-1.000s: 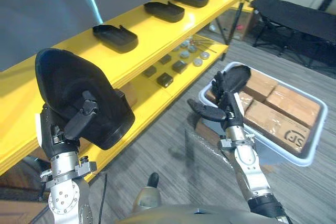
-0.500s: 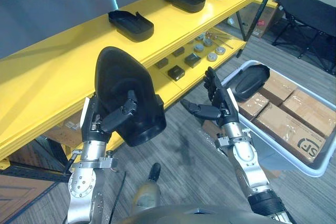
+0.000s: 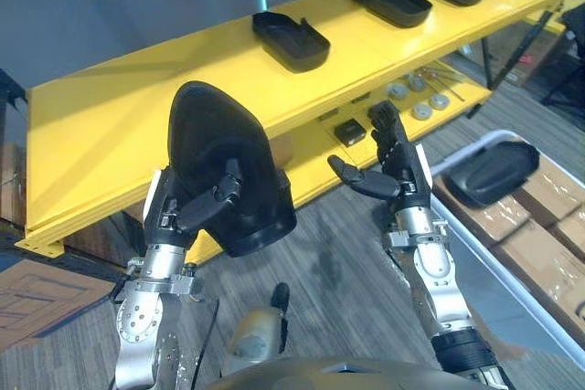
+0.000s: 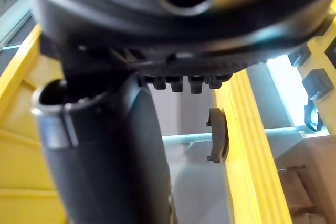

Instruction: Walk over and take three plastic housings, then place them on the shelf

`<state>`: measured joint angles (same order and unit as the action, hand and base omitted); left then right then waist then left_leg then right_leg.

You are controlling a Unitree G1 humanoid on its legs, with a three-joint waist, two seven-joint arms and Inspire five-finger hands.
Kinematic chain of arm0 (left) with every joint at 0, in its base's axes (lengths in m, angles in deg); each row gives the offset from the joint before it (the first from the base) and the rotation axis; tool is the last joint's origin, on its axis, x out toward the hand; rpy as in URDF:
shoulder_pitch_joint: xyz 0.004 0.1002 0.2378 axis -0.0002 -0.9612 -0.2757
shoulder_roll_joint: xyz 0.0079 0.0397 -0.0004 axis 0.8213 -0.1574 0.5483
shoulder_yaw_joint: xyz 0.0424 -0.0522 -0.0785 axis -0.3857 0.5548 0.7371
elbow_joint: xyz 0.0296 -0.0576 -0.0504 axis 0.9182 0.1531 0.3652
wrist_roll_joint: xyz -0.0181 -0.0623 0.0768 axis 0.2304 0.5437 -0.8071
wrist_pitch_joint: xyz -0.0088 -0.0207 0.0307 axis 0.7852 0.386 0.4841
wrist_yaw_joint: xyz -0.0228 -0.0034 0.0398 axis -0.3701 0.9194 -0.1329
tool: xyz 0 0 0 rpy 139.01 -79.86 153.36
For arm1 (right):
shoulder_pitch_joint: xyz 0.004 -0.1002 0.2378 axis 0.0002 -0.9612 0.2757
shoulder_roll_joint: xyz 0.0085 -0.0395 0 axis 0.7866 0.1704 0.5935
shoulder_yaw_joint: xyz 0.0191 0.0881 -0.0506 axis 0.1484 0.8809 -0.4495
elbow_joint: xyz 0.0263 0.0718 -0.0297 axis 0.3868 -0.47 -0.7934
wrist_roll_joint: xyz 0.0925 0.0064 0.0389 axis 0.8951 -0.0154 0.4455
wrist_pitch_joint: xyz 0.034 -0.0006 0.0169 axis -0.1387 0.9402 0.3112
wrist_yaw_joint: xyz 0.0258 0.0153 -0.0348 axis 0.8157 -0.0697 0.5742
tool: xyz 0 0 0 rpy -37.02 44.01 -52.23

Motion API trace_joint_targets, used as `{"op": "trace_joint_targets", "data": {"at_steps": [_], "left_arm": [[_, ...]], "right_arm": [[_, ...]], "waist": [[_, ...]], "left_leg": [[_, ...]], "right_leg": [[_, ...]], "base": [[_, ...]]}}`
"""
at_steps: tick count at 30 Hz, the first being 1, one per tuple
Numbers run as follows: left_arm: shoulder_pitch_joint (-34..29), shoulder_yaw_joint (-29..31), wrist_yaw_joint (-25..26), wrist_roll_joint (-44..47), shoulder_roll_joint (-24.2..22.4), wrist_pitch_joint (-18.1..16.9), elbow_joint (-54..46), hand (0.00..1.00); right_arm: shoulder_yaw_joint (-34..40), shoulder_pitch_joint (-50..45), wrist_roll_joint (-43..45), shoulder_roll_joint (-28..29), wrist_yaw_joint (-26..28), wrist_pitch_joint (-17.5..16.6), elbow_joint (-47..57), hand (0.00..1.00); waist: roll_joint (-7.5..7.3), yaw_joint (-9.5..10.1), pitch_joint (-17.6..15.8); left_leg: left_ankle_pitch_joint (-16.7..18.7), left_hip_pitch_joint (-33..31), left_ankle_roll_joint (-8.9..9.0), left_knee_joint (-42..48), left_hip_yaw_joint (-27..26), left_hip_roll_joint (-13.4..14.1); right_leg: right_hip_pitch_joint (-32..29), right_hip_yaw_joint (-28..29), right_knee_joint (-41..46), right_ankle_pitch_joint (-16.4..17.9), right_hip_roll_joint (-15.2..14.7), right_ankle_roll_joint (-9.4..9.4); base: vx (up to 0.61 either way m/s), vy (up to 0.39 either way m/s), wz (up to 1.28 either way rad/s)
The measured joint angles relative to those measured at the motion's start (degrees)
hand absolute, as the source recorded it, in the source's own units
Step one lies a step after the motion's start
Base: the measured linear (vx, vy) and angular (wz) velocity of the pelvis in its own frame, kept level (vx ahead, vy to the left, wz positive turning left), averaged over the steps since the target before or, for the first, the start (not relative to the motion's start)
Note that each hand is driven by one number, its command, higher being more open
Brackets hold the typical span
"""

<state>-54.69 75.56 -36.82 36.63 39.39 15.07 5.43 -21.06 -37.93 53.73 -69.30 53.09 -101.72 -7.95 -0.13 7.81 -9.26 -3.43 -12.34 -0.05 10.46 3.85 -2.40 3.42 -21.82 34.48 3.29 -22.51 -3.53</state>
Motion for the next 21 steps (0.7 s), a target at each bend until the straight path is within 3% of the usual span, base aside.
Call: {"op": "trace_joint_targets", "data": {"at_steps": [1,2,4,5,8,9,10,11,12,13,14,15,17,18,21], "left_arm": [[0.03,0.09,1.04,-0.18,0.46,0.28,0.01,0.0],[0.6,0.22,2.31,-0.16,1.25,0.28,0.01,0.0],[2.31,0.96,4.57,-0.03,1.47,0.46,0.16,0.0],[3.7,1.2,5.69,0.05,1.47,0.46,0.18,0.0],[7.32,0.39,7.21,0.22,1.38,0.41,0.18,0.0],[8.62,-0.63,7.33,0.21,1.27,0.33,0.18,0.0],[8.69,-0.82,7.26,0.21,1.07,0.28,0.17,0.0],[8.47,-1.86,7.14,0.22,0.72,0.3,0.18,0.0],[8.02,-2.37,6.27,0.29,0.88,0.29,0.16,0.0],[7.9,-2.35,5.98,0.27,1.21,0.31,0.08,0.0],[7.9,-2.36,5.77,0.16,0.86,0.39,0.04,0.0],[6.94,-2.39,5.44,0.16,0.13,0.39,-0.6,0.0],[5.48,-2.6,5.33,0.15,-0.23,0.39,-1.61,0.0],[5.47,-2.93,5.28,0.14,-0.23,0.39,-1.72,0.0],[6.92,-5.73,4.15,0.19,-0.27,0.35,-2.23,0.0]], "right_arm": [[0.14,0.13,-0.03,0.48,-0.07,-0.26,0.01,1.0],[0.23,0.2,-0.08,0.74,-0.34,-1.08,0.21,1.0],[0.41,0.47,-0.07,0.42,-0.45,-1.18,1.36,1.0],[0.72,0.7,-0.02,0.4,-0.6,-1.35,2.22,1.0],[1.39,0.5,-0.01,0.34,-1.35,-1.67,5.8,1.0],[1.73,0.15,-0.02,0.32,-1.78,-2.54,8.16,1.0],[1.76,0.0,-0.03,0.31,-1.78,-2.72,8.98,1.0],[1.83,-0.84,-0.04,0.19,-1.76,-3.01,11.19,1.0],[1.84,-1.98,-0.03,0.13,-1.63,-3.24,14.15,1.0],[1.83,-2.15,-0.01,0.13,-1.51,-3.3,15.53,1.0],[2.03,-1.19,0.0,-0.66,-1.33,-3.63,17.58,1.0],[2.38,-0.25,0.22,-2.24,-1.22,-3.66,20.06,1.0],[3.14,0.13,0.7,-3.67,-0.53,-3.68,21.42,1.0],[3.68,0.13,0.85,-4.35,-0.39,-3.69,21.91,1.0],[7.97,0.4,0.98,-5.12,-0.81,-3.6,22.28,1.0]], "waist": [[-0.02,-0.69,0.0],[0.47,-1.8,-0.26],[0.51,-1.83,-0.29],[1.05,-1.89,-0.62],[2.27,-2.98,-1.25],[2.76,-4.33,-1.49],[2.83,-4.69,-1.51],[2.58,-4.91,-1.4],[1.25,-4.84,-0.75],[-0.06,-4.79,-0.08],[-1.14,-4.73,0.42],[-0.34,-4.49,0.86],[0.93,-3.93,2.14],[1.36,-3.9,2.84],[2.4,-5.81,3.95]], "left_leg": [[0.32,1.45,-0.6,-1.08,1.24,-0.29],[0.19,2.52,-1.55,-2.19,3.57,-0.03],[0.0,4.56,-2.04,-3.82,5.19,-0.09],[0.44,5.53,-2.35,-3.76,6.26,-0.27],[1.36,6.8,-2.24,-3.44,10.13,-0.66],[2.02,6.93,-2.2,-2.66,12.9,-1.19],[2.34,7.08,-2.08,-2.38,13.82,-1.36],[3.67,7.58,-1.25,-1.39,15.62,-1.78],[4.85,7.93,-0.72,-1.19,15.64,-2.24],[5.31,7.98,-0.44,-1.24,13.95,-2.41],[6.08,8.26,0.49,-0.65,10.38,-1.29],[7.24,8.37,2.22,0.81,7.12,1.65],[7.76,8.23,4.18,1.12,7.36,3.54],[7.76,7.69,4.33,1.04,7.33,4.35],[6.41,4.83,2.13,0.14,-4.31,10.09]], "right_leg": [[-3.07,3.58,5.45,-4.67,-0.2,-0.88],[-5.31,5.26,8.75,1.61,1.3,-1.29],[-7.93,5.43,7.48,8.94,4.59,-0.43],[-9.12,5.55,4.67,10.38,6.77,1.05],[-12.76,9.95,-2.75,10.67,11.48,2.07],[-14.43,15.82,-7.01,10.23,13.44,1.48],[-14.59,18.05,-8.78,9.85,14.08,0.88],[-13.91,20.72,-12.44,8.9,14.68,-0.48],[-12.03,20.24,-15.96,8.66,13.84,-0.83],[-10.94,19.47,-17.46,9.0,13.02,-0.62],[-9.15,18.17,-19.12,5.89,11.89,-2.62],[-7.02,14.94,-19.59,2.14,12.53,-2.17],[-5.26,12.21,-20.64,2.24,14.01,-1.37],[-4.89,11.0,-21.09,2.15,14.5,-1.05],[-3.76,3.99,-22.65,1.93,14.66,-0.32]], "base": [[0.22,0.084,0.51],[0.22,0.051,0.54],[0.21,0.019,0.45],[0.19,0.027,0.39],[0.15,-0.054,0.78],[0.13,-0.121,1.07],[0.15,-0.189,1.22],[0.12,-0.227,0.96],[0.13,-0.258,0.98],[0.18,-0.33,0.96],[0.25,-0.428,0.9],[0.25,-0.422,0.78],[0.15,-0.228,0.5],[0.21,-0.194,0.86],[0.18,-0.135,1.06]]}}
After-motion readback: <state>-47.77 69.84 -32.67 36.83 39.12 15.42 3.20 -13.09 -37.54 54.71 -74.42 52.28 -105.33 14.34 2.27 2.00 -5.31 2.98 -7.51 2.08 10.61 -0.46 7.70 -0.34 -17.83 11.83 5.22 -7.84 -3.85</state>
